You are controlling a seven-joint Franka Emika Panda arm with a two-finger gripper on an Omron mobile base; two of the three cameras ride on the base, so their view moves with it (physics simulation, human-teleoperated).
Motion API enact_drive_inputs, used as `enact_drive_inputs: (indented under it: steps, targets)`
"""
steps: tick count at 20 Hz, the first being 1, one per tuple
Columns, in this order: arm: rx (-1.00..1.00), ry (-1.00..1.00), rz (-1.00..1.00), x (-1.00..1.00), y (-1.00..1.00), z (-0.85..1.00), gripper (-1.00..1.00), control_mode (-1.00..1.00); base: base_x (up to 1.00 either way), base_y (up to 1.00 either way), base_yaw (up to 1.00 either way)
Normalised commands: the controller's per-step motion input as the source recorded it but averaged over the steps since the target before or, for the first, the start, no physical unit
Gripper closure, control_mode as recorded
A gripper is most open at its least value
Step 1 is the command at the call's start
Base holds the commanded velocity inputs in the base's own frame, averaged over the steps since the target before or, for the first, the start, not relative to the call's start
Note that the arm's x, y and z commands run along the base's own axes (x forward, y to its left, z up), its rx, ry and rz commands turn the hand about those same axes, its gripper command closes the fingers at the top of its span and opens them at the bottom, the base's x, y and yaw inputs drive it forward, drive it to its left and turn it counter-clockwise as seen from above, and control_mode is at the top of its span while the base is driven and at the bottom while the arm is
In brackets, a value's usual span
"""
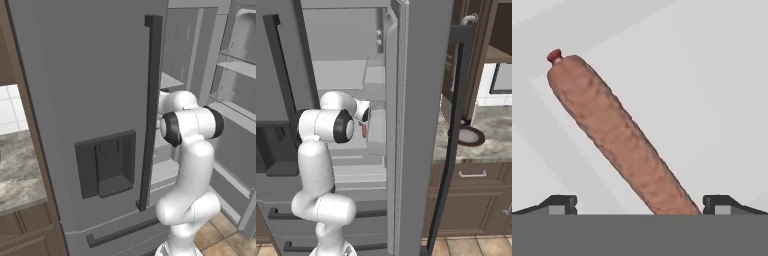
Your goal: Move the hot dog bun to the plate on the dining table and place the condiment next to that plate. Then navigate to the fridge and take the sausage and place it on the plate as well.
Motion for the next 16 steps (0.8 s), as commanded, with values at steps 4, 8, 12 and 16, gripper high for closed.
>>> enact_drive_inputs:
  steps: [4,8,12,16]
  targets:
    - [0.00,0.00,0.08,-0.40,0.02,-0.44,-1.00,-1.00,0.00,0.00,0.00]
    - [0.00,0.00,0.10,-0.45,0.00,-0.52,-1.00,-1.00,0.00,0.00,0.00]
    - [0.00,0.11,0.11,-0.22,0.03,-0.91,1.00,-1.00,0.00,0.00,0.00]
    - [0.00,0.14,0.11,-0.21,0.09,-1.00,1.00,-1.00,0.00,0.00,0.00]
